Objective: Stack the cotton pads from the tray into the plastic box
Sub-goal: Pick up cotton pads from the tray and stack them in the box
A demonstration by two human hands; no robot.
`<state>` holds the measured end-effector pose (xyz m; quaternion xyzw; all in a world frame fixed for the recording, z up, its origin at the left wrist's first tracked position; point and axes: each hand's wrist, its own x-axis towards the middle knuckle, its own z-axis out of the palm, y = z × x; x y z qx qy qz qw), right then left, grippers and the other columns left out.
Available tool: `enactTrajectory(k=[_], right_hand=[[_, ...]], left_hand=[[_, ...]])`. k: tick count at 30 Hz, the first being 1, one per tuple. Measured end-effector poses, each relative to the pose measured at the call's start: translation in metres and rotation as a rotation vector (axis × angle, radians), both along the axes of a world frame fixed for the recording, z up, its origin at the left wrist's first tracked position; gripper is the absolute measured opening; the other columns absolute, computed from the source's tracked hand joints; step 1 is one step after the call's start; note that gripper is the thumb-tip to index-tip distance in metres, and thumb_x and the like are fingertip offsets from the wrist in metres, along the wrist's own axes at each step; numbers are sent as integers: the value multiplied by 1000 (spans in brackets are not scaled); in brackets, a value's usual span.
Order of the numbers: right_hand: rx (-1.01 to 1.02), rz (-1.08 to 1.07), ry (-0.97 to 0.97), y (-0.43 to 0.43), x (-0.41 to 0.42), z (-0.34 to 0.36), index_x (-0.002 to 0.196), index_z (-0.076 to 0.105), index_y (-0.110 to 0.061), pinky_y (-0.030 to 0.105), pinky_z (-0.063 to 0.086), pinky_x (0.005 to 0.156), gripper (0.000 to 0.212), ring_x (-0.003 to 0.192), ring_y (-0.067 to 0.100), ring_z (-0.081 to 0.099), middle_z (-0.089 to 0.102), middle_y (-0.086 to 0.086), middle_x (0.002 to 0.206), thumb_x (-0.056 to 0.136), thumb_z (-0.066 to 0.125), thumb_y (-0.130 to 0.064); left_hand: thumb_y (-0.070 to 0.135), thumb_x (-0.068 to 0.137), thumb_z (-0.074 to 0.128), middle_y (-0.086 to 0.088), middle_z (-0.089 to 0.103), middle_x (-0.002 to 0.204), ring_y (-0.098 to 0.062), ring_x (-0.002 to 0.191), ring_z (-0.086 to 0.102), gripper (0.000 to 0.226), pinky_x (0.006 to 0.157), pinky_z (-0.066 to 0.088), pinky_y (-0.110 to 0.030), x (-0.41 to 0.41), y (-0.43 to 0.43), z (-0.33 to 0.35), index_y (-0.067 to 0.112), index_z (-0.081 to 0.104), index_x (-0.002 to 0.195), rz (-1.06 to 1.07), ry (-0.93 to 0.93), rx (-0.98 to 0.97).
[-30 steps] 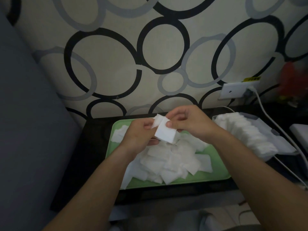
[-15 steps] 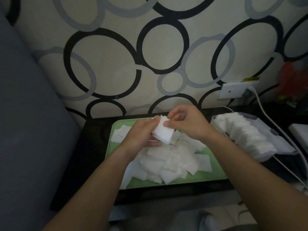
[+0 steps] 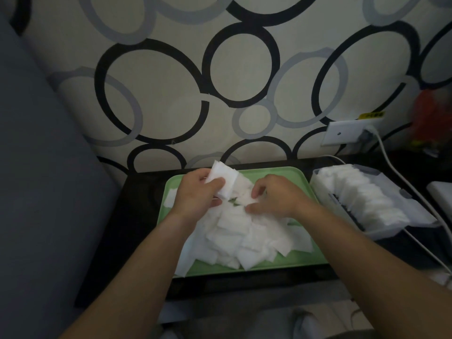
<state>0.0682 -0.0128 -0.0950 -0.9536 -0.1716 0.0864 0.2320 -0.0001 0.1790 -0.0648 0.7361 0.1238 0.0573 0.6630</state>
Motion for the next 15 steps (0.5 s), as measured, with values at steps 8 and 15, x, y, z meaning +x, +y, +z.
enactTrajectory(k=[8, 15], right_hand=[[93, 40, 9, -3, 0, 2, 83, 77, -25, 18, 45, 65, 6, 73, -1, 59, 69, -15, 83, 82, 72, -25], [381, -57, -39, -8, -3, 12, 78, 72, -10, 16, 50, 68, 4, 70, 0, 62, 70, -1, 79, 79, 69, -9]], left_hand=[[11, 94, 65, -2, 71, 96, -22, 91, 70, 20, 73, 62, -32, 1, 0, -2, 30, 66, 85, -18, 0, 23], [15, 94, 65, -1, 70, 103, -22, 95, 68, 13, 68, 59, -28, 5, 4, -5, 23, 66, 104, 11, 30, 20]])
